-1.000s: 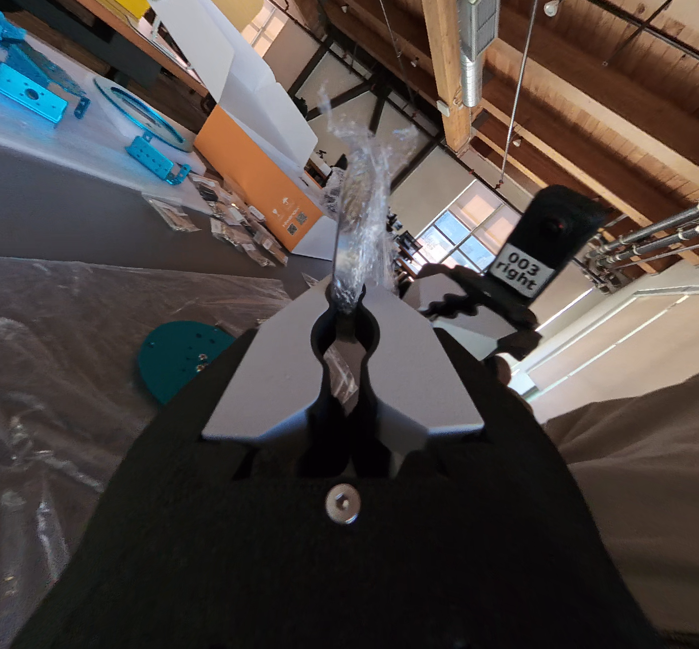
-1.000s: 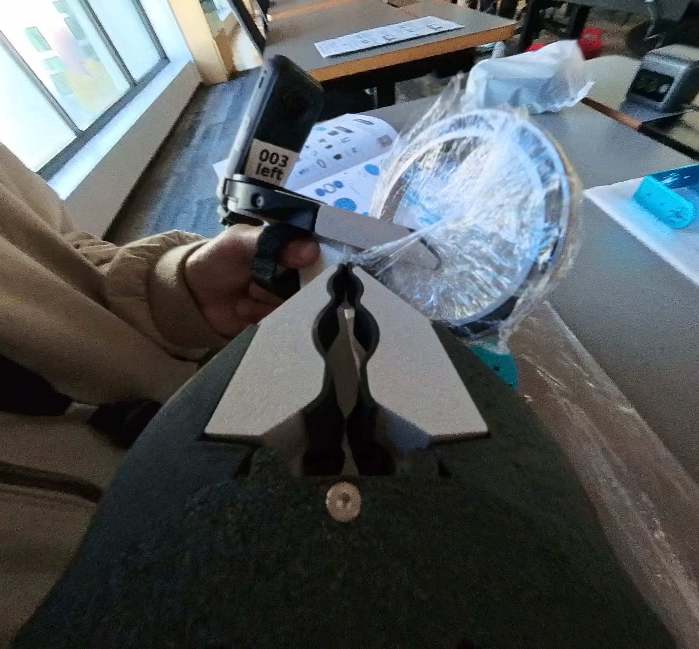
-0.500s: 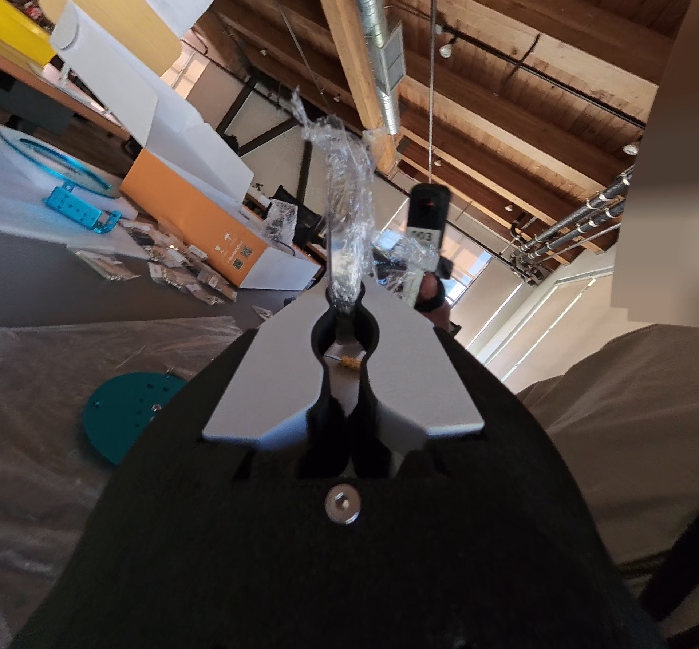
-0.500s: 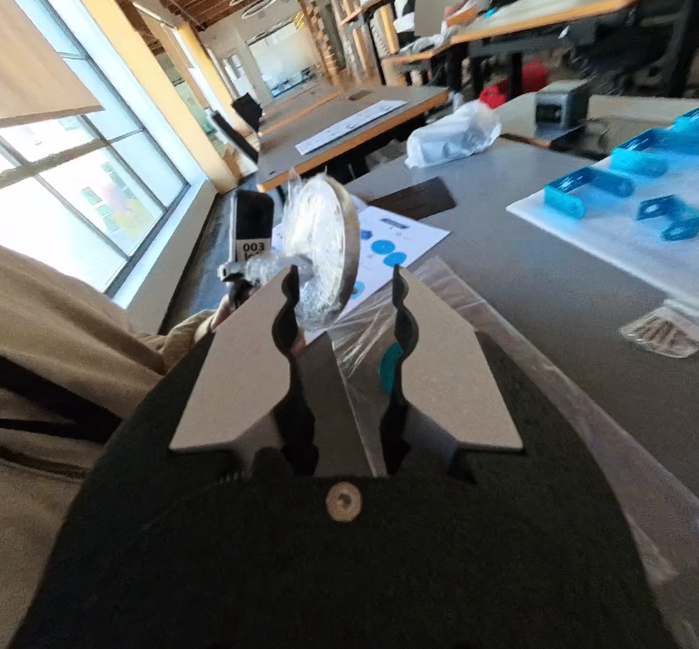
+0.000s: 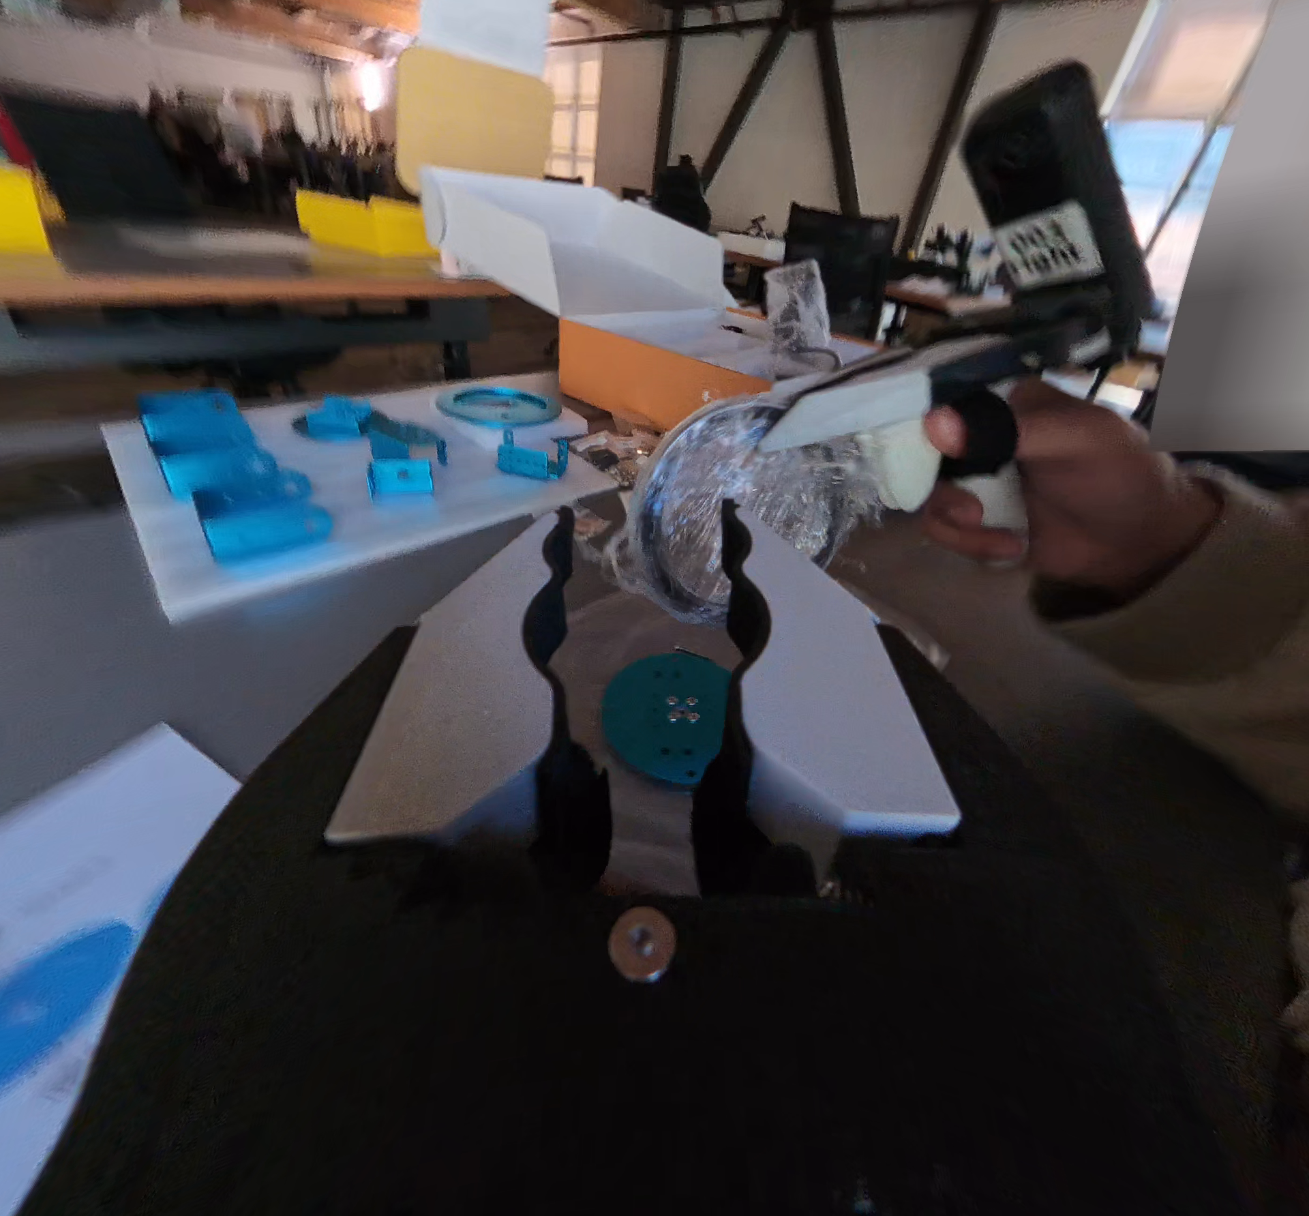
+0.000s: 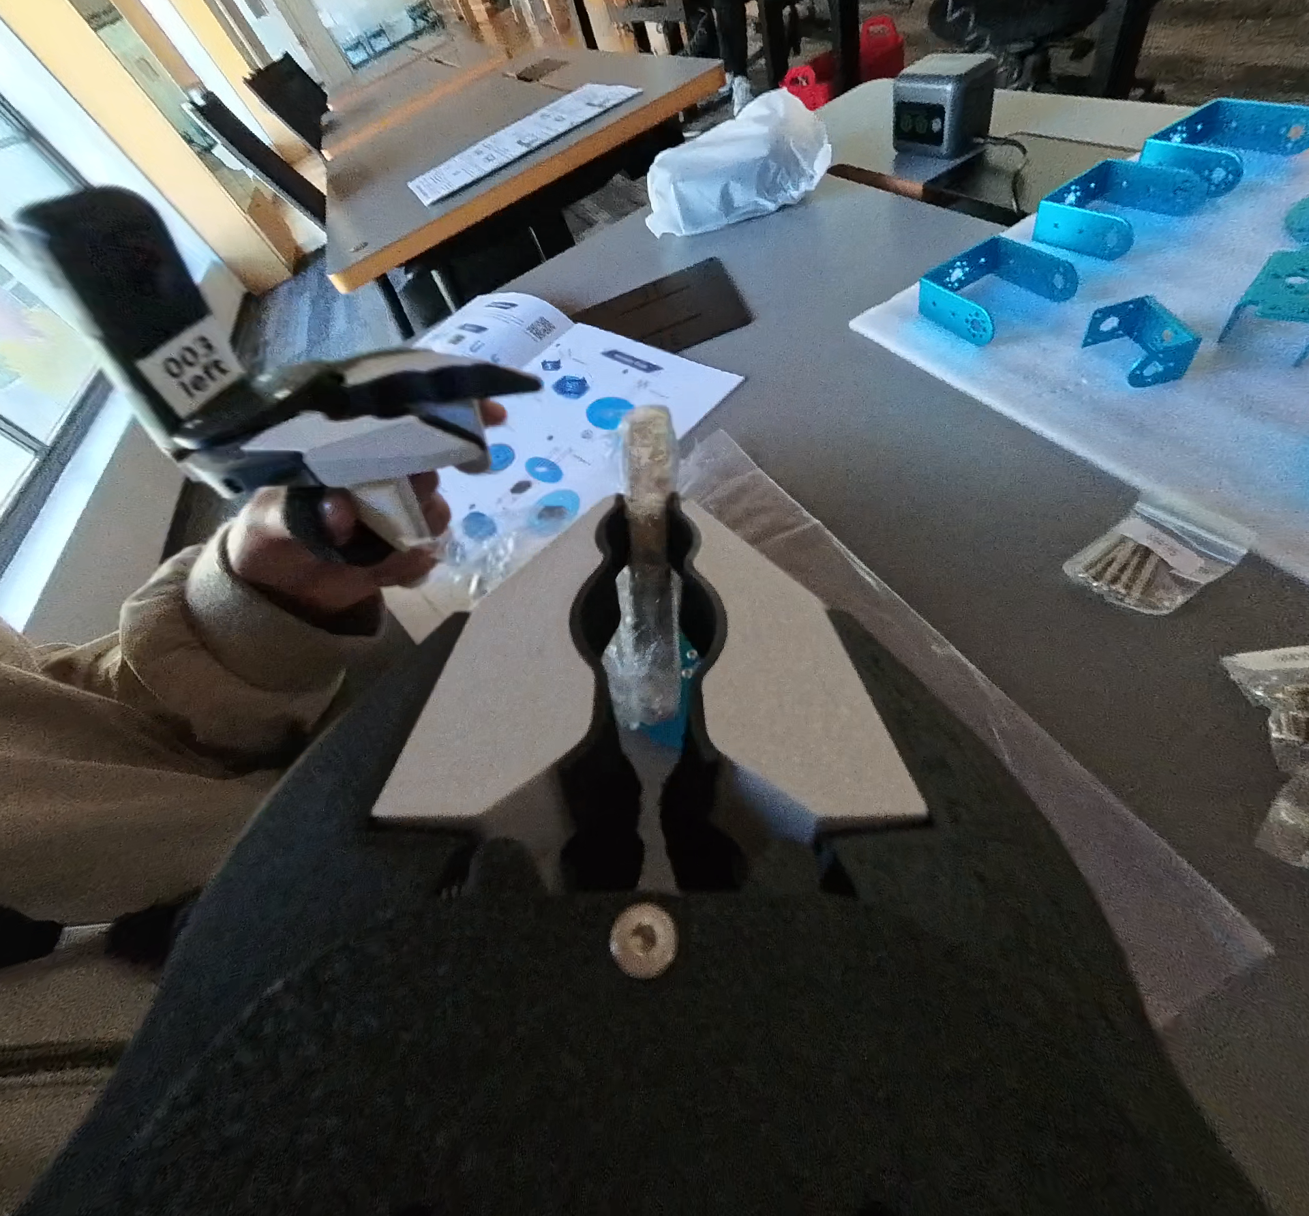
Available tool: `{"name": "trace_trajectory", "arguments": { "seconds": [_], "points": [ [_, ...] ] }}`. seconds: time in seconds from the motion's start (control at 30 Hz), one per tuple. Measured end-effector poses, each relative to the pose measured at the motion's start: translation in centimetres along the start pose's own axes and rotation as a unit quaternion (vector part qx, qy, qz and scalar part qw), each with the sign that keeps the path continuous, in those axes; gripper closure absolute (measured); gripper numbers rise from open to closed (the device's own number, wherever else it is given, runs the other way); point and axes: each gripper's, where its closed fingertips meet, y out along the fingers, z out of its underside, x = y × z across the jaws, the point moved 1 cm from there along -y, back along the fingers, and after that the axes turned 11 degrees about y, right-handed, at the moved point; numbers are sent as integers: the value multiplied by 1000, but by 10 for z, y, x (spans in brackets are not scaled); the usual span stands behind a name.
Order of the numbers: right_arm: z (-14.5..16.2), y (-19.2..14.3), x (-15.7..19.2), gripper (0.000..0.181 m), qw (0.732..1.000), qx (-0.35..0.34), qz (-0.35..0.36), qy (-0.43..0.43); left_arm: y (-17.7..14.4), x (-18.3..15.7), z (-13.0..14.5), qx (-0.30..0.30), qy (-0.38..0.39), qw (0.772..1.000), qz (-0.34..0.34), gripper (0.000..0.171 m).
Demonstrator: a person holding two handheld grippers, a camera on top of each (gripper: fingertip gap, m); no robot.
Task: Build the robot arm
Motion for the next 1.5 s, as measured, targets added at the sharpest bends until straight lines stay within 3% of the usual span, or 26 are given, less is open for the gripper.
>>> {"name": "trace_trajectory", "arguments": {
  "seconds": [0.07,0.17,0.23,0.3,0.37,0.4,0.47,0.63,0.77,0.87,0.97,1.03,1.1,1.2,1.27,1.37,1.5],
  "points": [
    [4,1,-2,172,1000,17,-4,13,-2,-18,-10,18,150,988,36,130],
    [7,6,7,172,997,51,-48,33,8,-47,-7,60,359,927,93,129],
    [7,8,14,172,995,74,-62,32,16,-61,-1,80,437,887,126,129],
    [7,10,20,172,993,95,-68,20,24,-65,0,78,485,861,128,129],
    [9,13,24,172,991,111,-68,6,31,-66,1,77,508,849,121,130],
    [10,15,24,172,991,118,-59,0,34,-64,0,74,513,848,109,138],
    [12,16,18,172,991,126,-39,-18,36,-57,0,80,531,839,93,171],
    [0,11,26,172,992,101,-72,5,38,-64,22,105,530,833,115,171],
    [-6,7,1,172,996,89,-6,-25,35,-72,22,98,494,854,127,171],
    [-7,7,-4,172,997,78,-12,0,32,-79,22,92,459,871,148,171],
    [-10,10,-17,172,997,60,37,-22,32,-92,36,107,456,867,171,171],
    [-9,11,-19,172,997,62,31,-13,32,-94,45,116,464,862,169,171],
    [-11,9,-18,172,998,57,16,-1,31,-89,43,114,445,874,159,171],
    [-8,8,-11,172,998,67,4,-17,31,-82,38,116,368,910,153,171],
    [-11,8,-12,172,997,58,26,-45,28,-78,26,93,283,940,166,145],
    [-15,5,-12,172,996,41,47,-67,31,-39,2,73,126,983,110,138],
    [-18,6,-4,172,997,9,36,-61,39,-21,-9,57,60,996,43,136]
  ]
}}
